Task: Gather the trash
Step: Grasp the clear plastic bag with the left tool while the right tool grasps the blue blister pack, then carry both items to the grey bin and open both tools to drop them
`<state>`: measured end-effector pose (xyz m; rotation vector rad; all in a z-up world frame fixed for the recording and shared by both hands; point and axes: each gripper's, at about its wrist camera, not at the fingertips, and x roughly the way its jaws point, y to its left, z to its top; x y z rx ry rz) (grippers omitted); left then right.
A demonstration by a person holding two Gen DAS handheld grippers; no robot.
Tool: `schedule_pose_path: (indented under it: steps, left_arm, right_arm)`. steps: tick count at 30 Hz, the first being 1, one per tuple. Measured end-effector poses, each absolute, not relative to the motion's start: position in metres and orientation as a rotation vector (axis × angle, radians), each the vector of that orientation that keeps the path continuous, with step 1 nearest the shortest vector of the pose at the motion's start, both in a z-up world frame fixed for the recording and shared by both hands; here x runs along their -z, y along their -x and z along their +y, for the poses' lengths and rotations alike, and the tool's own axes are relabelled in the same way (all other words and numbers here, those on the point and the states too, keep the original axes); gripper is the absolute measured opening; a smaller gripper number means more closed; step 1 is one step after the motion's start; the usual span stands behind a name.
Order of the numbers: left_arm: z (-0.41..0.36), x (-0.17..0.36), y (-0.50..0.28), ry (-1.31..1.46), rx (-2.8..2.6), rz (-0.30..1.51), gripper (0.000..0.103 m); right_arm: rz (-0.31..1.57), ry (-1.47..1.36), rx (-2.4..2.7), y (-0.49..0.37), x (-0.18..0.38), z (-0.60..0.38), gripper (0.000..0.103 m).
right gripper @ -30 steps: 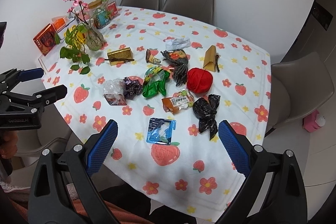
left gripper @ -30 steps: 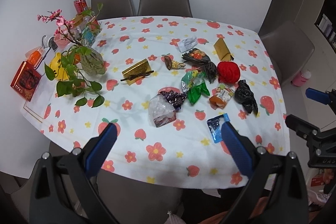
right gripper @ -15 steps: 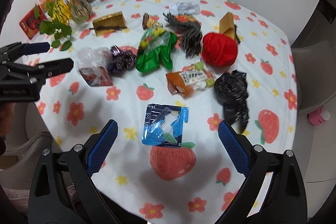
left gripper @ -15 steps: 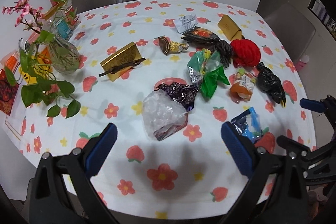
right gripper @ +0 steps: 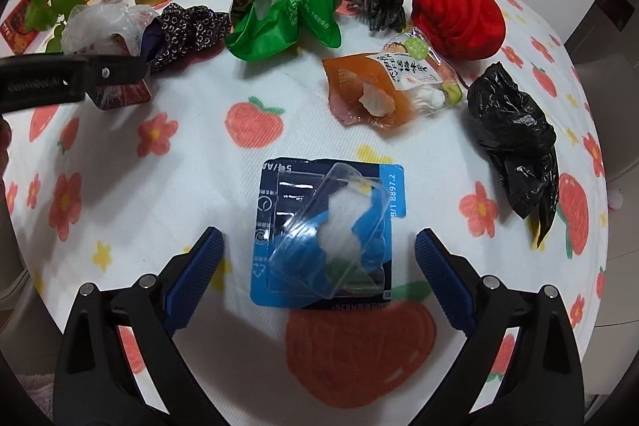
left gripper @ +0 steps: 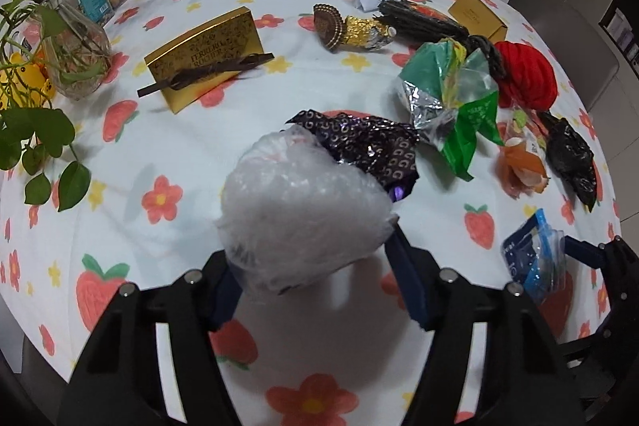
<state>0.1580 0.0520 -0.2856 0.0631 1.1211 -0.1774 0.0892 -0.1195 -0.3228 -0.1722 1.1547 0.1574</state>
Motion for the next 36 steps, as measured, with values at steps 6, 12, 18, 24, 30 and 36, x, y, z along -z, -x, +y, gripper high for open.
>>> schedule_pose_path:
  steps: [6,12,18,24,30,36]
  left_arm:
    - [0.048,0.294,-0.154,-0.09,0.158,1.099,0.062]
    - [0.046,0.291,-0.146,-0.123,0.144,1.078,0.06]
    - [0.054,0.266,-0.128,-0.12,0.129,1.028,0.06]
    - [0.051,0.225,-0.107,-0.12,0.142,0.986,0.06]
    - [0.021,0.178,-0.086,-0.143,0.172,0.951,0.06]
    - [-0.056,0.141,-0.066,-0.209,0.252,0.917,0.06]
  right_arm:
    - [1.135,0.188,-0.228,-0.088,0.316,-0.106,0.058]
    - [1.141,0.202,-0.255,-0.083,0.311,-0.097,0.057]
    - [1.096,0.165,-0.271,-0.083,0.288,-0.107,0.057]
    - [1.055,0.093,-0.279,-0.078,0.252,-0.124,0.057]
    - [0.982,0.029,-0.272,-0.061,0.2,-0.157,0.058]
    - [0.914,-0.068,-0.213,-0.036,0.16,-0.233,0.058]
